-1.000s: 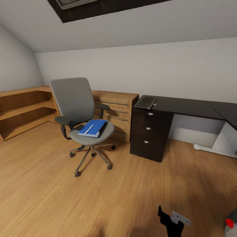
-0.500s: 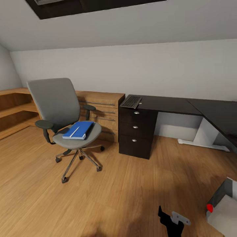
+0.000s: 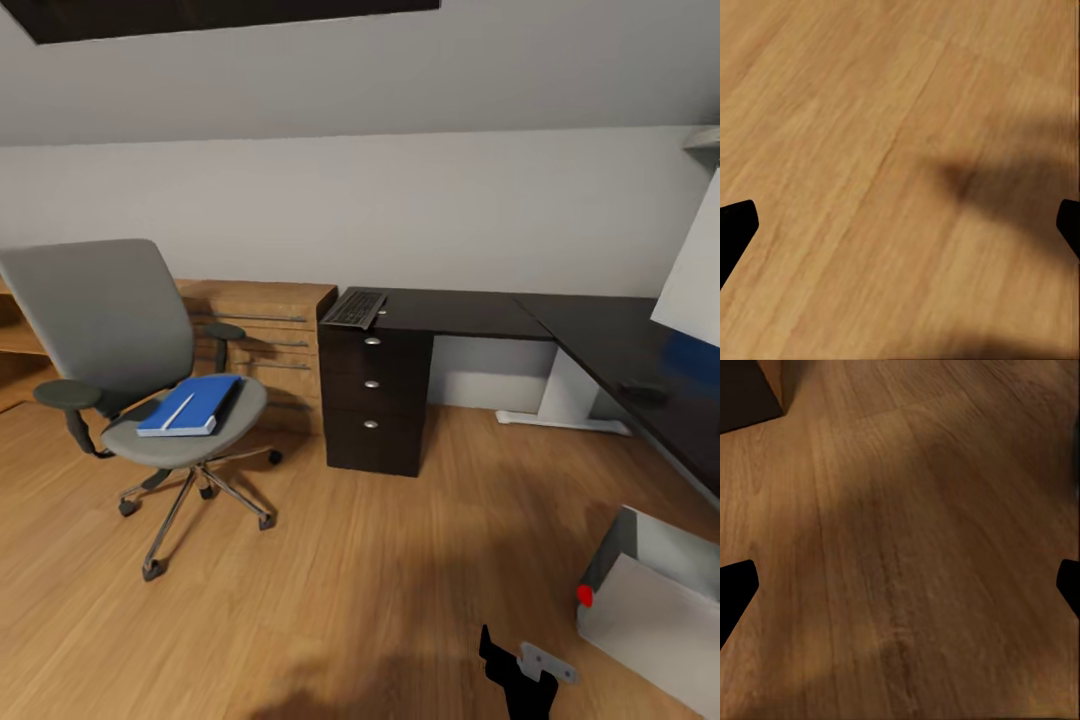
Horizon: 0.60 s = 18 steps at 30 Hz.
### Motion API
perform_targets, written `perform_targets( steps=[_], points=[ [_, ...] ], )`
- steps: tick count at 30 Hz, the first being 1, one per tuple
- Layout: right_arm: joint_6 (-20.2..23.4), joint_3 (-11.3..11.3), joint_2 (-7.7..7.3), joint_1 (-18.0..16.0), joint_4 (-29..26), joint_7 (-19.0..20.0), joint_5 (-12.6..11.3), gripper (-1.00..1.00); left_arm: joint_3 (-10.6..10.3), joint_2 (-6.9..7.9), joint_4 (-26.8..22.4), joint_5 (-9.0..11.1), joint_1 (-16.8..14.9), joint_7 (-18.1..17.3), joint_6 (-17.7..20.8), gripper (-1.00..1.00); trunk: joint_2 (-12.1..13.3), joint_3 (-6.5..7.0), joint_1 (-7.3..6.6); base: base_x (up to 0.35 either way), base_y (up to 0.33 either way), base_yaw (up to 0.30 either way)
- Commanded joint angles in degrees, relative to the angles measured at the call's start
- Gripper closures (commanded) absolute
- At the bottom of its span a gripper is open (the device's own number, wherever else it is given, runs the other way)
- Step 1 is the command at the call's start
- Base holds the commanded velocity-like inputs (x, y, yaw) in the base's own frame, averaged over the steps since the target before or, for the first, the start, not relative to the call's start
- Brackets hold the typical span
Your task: In the bedroom, organize the workspace by keeping the computer under the desk, ensuring the monitor is on the desk, placing the keyboard on the desk next to the monitor, placing the mouse on the desk next to the keyboard, moving the folder from the swivel chair onto the desk next to the mouse, stacking the notebook on top of the folder with the pen on top of the notebook, and positioning the swivel chair next to the desk.
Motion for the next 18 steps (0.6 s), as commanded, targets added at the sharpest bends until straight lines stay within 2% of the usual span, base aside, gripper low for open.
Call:
perform_targets(
  steps=[1, 18],
  points=[
    [-0.2, -0.4, 0.02, -0.1, 0.1, -0.1, 0.4, -1.00, -0.1, -0.01, 0.0, 0.2, 0.0, 0.2, -0.2, -1.00, 0.0, -0.05, -0.01, 0.000, 0.000, -0.267],
    [-0.2, -0.4, 0.03, -0.1, 0.1, -0.1, 0.5, -1.00, -0.1, -0.01, 0.0, 0.2, 0.0, 0.1, -0.2, -1.00, 0.0, -0.05, -0.01, 0.000, 0.000, -0.267]
  ],
)
